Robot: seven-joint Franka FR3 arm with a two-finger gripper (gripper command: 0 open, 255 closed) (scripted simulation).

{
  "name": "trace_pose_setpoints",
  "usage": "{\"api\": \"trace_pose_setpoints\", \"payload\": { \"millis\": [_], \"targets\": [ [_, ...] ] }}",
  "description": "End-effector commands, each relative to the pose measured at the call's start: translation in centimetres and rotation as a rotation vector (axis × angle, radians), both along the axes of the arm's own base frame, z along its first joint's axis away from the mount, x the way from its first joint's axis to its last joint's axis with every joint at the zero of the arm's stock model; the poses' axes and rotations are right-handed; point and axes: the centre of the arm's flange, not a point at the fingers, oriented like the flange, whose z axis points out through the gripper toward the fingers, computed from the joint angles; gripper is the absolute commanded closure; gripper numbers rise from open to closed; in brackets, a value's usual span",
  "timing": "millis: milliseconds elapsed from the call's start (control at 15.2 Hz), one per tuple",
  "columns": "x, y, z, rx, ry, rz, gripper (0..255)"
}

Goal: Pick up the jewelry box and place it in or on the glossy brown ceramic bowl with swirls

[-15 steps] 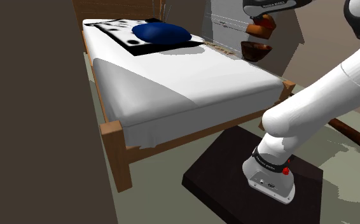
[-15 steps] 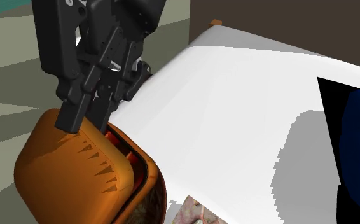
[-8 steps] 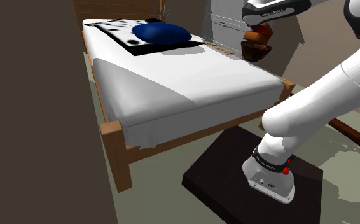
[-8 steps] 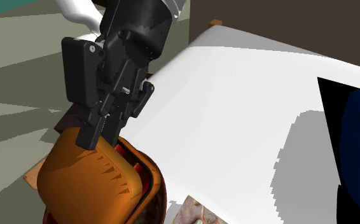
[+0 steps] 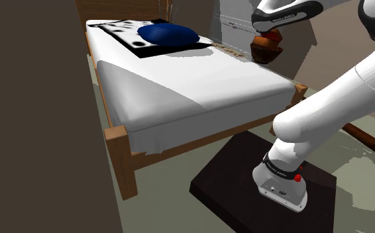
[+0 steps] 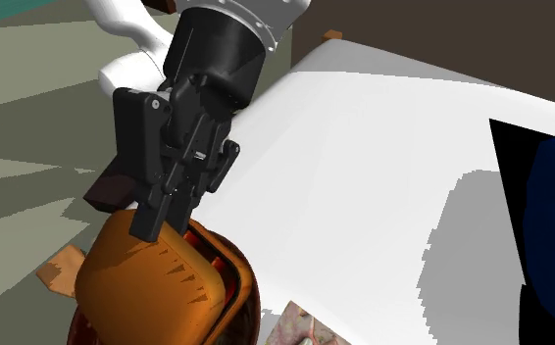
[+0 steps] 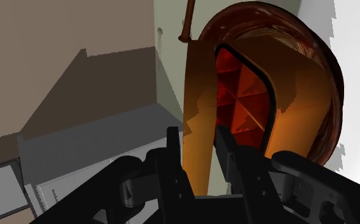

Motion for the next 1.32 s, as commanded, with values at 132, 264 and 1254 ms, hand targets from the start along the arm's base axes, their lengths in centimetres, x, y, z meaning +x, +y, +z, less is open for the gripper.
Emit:
{"api": "trace_pose_setpoints", "payload": {
  "millis": [132,264,1254],
  "targets": [
    [0.0,0.0,0.0,0.0,0.001,0.0,0],
    [0.0,0.0,0.0,0.0,0.001,0.0,0],
    [0.5,4.2,2.5,0.0,0.001,0.0,0]
  ]
}}
